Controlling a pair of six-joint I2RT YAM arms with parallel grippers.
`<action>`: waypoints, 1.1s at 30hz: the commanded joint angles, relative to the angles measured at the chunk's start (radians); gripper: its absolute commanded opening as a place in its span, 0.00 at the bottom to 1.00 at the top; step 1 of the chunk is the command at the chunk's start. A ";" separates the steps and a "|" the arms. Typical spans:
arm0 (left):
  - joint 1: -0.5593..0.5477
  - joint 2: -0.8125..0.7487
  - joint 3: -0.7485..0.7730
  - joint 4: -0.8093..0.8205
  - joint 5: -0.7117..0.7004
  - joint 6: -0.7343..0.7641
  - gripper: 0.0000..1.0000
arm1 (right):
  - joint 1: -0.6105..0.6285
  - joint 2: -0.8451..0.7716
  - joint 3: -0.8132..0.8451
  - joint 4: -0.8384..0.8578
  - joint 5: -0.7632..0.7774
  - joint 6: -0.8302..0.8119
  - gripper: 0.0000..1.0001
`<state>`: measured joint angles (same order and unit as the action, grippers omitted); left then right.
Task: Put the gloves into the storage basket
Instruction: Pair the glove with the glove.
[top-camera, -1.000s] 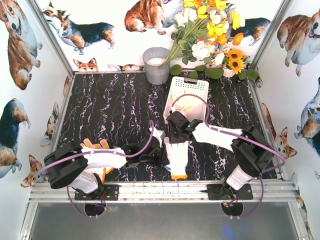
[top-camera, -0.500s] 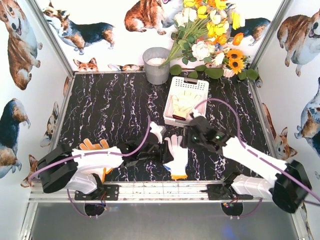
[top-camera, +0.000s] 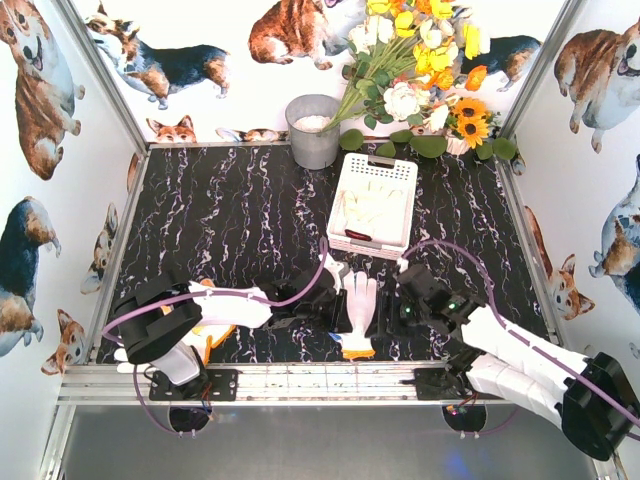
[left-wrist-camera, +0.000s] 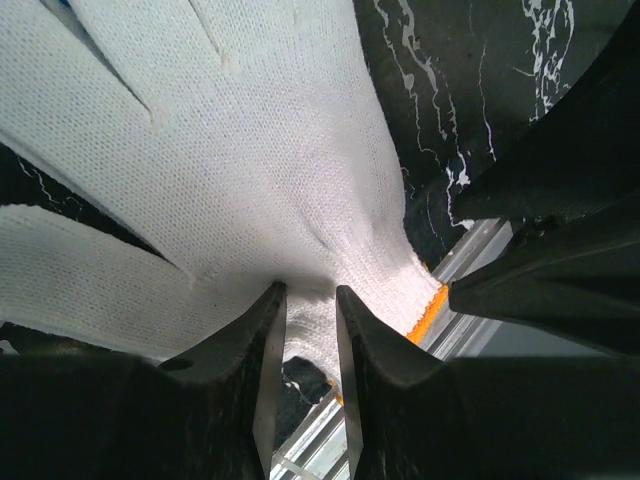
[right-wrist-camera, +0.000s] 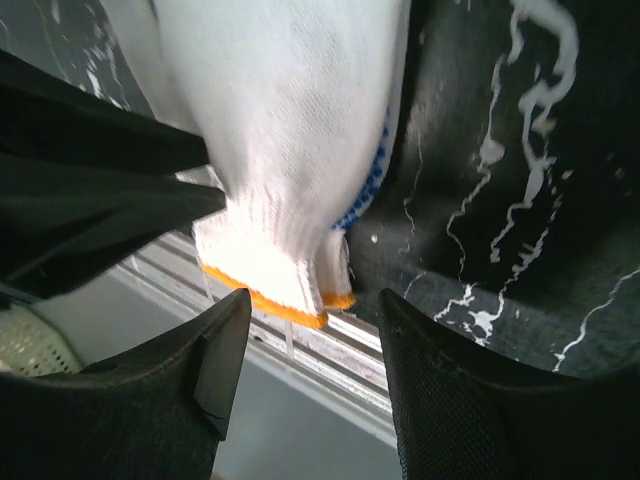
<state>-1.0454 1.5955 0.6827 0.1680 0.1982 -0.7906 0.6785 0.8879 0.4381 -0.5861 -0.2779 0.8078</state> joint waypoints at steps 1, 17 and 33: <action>0.004 0.014 -0.001 -0.002 0.028 0.012 0.21 | -0.001 -0.033 -0.062 0.109 -0.146 0.067 0.56; 0.005 0.034 -0.068 0.012 0.024 0.001 0.19 | 0.016 0.053 -0.147 0.198 -0.168 0.090 0.44; 0.002 0.016 -0.093 0.020 0.000 -0.011 0.19 | 0.027 0.138 -0.146 0.253 -0.164 0.128 0.18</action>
<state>-1.0431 1.6024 0.6235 0.2333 0.2237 -0.8116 0.6994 1.0256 0.2859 -0.3550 -0.4690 0.9222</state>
